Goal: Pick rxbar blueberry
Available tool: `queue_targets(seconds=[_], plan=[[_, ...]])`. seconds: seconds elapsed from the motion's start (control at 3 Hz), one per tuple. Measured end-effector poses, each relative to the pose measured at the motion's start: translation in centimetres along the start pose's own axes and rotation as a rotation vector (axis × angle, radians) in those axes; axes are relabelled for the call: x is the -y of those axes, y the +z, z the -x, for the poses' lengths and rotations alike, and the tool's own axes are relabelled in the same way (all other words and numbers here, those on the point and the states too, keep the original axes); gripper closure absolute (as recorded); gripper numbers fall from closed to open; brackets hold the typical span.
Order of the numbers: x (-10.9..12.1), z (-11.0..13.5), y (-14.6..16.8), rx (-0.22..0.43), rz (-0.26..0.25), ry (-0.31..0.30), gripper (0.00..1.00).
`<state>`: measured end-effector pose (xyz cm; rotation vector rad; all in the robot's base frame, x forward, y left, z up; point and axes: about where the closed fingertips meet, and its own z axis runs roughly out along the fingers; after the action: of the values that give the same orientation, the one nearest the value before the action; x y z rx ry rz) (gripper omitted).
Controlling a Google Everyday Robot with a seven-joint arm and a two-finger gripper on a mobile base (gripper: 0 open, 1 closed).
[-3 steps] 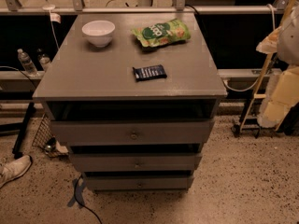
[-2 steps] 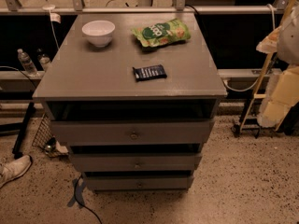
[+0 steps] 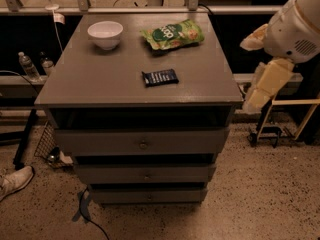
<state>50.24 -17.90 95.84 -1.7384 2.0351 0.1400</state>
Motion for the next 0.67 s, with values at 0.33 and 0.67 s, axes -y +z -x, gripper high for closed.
queue_targets(seconds=[0.33, 0.67], plan=[[2.6, 2.6, 3.0, 0.123, 0.028, 0.001, 0.0], [5.5, 6.2, 6.3, 0.196, 0.03, 0.013, 0.0]])
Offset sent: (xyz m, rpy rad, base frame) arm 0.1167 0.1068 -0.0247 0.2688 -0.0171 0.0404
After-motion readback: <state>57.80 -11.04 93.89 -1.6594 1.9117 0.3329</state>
